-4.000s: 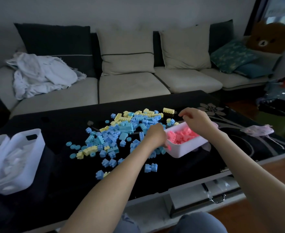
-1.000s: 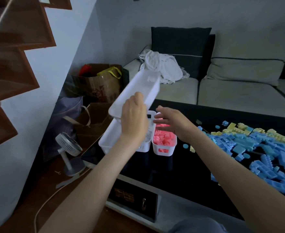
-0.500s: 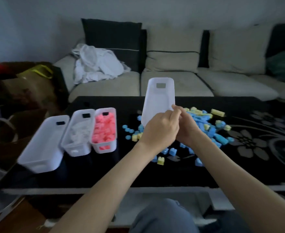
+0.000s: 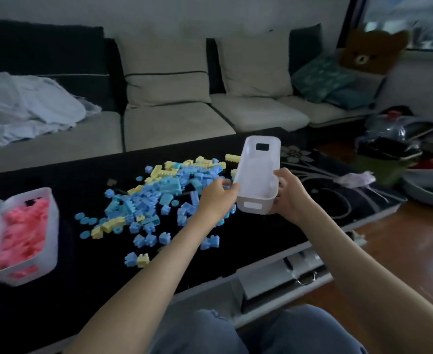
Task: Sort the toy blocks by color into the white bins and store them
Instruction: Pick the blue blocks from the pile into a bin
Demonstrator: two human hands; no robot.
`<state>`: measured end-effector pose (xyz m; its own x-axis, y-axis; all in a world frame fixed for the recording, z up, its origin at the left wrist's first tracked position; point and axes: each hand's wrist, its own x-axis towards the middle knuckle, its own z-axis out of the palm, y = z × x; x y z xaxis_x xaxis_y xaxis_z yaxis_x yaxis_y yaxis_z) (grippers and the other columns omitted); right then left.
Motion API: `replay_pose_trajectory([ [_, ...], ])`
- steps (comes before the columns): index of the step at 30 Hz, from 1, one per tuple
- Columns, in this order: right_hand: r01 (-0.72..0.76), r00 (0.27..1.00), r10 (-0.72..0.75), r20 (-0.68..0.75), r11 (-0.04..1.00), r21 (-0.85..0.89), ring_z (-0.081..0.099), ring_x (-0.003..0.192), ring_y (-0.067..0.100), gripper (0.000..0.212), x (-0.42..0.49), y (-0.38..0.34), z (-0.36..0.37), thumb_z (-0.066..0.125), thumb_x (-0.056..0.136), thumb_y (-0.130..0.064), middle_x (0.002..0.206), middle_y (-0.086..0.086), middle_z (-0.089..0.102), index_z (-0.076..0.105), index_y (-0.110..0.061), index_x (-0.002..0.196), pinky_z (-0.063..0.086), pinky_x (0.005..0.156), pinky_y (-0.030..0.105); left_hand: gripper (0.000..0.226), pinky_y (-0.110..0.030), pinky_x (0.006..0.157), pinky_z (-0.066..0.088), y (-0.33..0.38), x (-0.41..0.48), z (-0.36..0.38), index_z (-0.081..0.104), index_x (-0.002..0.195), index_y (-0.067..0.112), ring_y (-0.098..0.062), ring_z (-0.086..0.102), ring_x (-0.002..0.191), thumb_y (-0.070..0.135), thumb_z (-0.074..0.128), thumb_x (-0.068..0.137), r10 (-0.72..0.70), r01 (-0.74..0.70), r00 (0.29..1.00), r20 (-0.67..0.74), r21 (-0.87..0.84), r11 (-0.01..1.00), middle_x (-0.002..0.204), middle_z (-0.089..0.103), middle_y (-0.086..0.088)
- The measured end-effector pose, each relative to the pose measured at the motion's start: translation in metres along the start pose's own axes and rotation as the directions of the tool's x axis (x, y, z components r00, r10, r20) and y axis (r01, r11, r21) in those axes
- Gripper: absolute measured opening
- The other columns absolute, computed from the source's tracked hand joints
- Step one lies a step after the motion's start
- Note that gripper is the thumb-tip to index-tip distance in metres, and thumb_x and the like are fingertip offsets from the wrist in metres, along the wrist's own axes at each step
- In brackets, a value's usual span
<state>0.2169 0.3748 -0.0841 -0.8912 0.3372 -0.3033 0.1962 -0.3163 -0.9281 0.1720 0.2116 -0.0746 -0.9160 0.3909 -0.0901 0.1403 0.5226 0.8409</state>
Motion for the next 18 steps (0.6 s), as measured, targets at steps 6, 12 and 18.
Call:
replay_pose_trajectory([
  [6, -0.021, 0.970, 0.017, -0.244, 1.000, -0.012, 0.058, 0.071, 0.021, 0.021, 0.015, 0.011, -0.046, 0.039, 0.093, -0.033, 0.079, 0.001, 0.063, 0.055, -0.020, 0.091, 0.044, 0.065, 0.033, 0.025, -0.029, 0.052, 0.029, 0.016, 0.021, 0.058, 0.043, 0.069, 0.013, -0.016, 0.042, 0.057, 0.020, 0.044, 0.093, 0.125, -0.137, 0.988, 0.087, 0.149, 0.979, 0.064, 0.045, -0.001],
  [12, -0.094, 0.913, -0.112, -0.391, 0.877, -0.470, 0.052, 0.112, 0.035, 0.040, 0.027, 0.013, -0.063, 0.031, 0.097, -0.026, 0.116, 0.014, 0.055, 0.051, -0.003, 0.123, 0.041, 0.097, 0.043, 0.027, -0.030, 0.059, 0.029, 0.012, 0.039, 0.079, 0.047, 0.075, 0.007, -0.020, 0.043, 0.066, 0.023, 0.040, 0.096, 0.106, -0.141, 0.976, 0.190, 0.183, 0.973, 0.073, 0.046, -0.012],
  [18, -0.098, 0.798, -0.557, -0.230, 0.257, -0.961, 0.032, 0.128, 0.033, 0.051, 0.027, 0.019, -0.038, 0.036, 0.093, -0.024, 0.139, 0.015, 0.038, 0.030, -0.005, 0.139, 0.024, 0.106, 0.044, 0.032, -0.028, 0.063, 0.045, 0.001, 0.042, 0.052, 0.064, 0.106, 0.010, -0.015, 0.058, 0.072, 0.021, 0.034, 0.100, 0.174, -0.190, 0.981, 0.089, 0.228, 0.955, 0.099, 0.066, -0.006],
])
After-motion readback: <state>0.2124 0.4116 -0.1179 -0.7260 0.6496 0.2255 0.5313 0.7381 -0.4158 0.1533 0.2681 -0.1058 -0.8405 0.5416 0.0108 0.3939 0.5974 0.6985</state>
